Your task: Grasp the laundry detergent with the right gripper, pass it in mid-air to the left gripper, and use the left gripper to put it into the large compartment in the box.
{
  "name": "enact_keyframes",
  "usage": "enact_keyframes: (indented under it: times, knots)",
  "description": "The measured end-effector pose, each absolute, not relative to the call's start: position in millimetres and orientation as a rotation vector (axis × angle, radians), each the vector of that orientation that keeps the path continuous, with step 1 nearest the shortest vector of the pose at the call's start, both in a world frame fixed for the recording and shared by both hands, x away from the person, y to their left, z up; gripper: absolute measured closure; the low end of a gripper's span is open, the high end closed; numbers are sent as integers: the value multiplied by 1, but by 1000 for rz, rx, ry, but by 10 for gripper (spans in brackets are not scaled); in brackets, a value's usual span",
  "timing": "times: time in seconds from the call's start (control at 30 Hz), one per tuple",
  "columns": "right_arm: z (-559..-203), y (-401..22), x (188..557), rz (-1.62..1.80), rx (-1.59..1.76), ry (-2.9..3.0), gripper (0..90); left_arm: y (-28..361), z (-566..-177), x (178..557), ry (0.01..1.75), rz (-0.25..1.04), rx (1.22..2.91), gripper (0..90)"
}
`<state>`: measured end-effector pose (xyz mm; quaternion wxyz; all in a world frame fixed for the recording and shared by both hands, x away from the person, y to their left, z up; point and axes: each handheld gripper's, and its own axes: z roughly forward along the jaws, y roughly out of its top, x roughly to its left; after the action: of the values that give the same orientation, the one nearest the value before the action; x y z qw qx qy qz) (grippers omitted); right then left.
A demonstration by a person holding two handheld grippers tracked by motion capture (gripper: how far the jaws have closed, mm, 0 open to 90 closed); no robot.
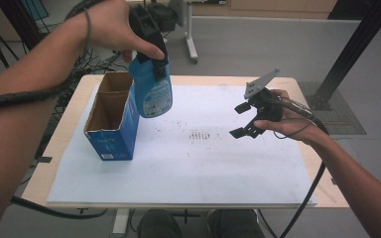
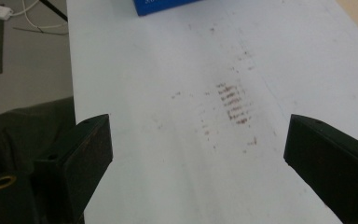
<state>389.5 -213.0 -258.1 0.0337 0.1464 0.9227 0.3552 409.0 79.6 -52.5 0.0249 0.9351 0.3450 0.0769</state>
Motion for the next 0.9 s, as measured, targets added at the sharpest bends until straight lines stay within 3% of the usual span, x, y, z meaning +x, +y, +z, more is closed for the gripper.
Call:
enact_keyframes:
  times: [0.47,0.9]
  knots:
    - [-246,-251,384,982,526,2846,77,125,-7,426,1564,301,2619,365]
    - [-230,-264,382,925,546,2827,78,168,0,439,1990,370,2305,365]
